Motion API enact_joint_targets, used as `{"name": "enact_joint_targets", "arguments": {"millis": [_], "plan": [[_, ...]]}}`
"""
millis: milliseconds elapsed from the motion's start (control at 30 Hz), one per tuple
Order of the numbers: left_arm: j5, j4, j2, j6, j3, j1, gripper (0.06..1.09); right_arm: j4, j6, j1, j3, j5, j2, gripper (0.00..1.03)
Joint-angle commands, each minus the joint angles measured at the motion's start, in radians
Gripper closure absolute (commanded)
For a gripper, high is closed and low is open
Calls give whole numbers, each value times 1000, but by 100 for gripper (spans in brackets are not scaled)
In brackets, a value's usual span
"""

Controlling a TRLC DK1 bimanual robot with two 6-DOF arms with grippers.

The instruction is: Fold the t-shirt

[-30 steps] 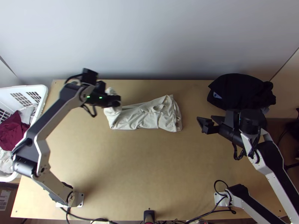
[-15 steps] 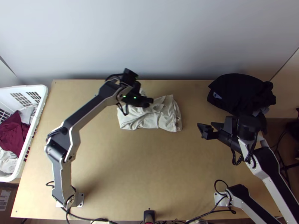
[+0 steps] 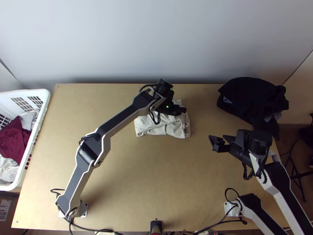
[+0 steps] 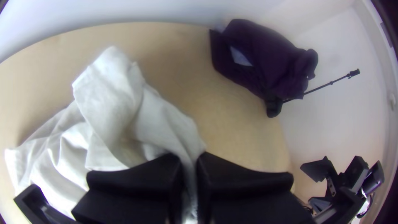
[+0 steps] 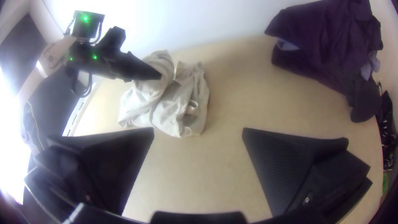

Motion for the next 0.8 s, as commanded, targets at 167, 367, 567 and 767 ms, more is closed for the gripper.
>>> {"name": "enact_joint_targets", "arguments": {"millis": [167,367,567,767], "plan": [[-12,90,69,-45,34,-90,10,-3,3,2,-37,-1,-33,4],[-16,105,43,-76,34,-49,10,10,12,11,-52,-2,-34,4],[-24,40,-46,-29,34,32,10,39,45,16,-62,-2,-34,4],[-23,-162,-153,57,10,131,10,74,69,48,-74,-2,21,4]]}}
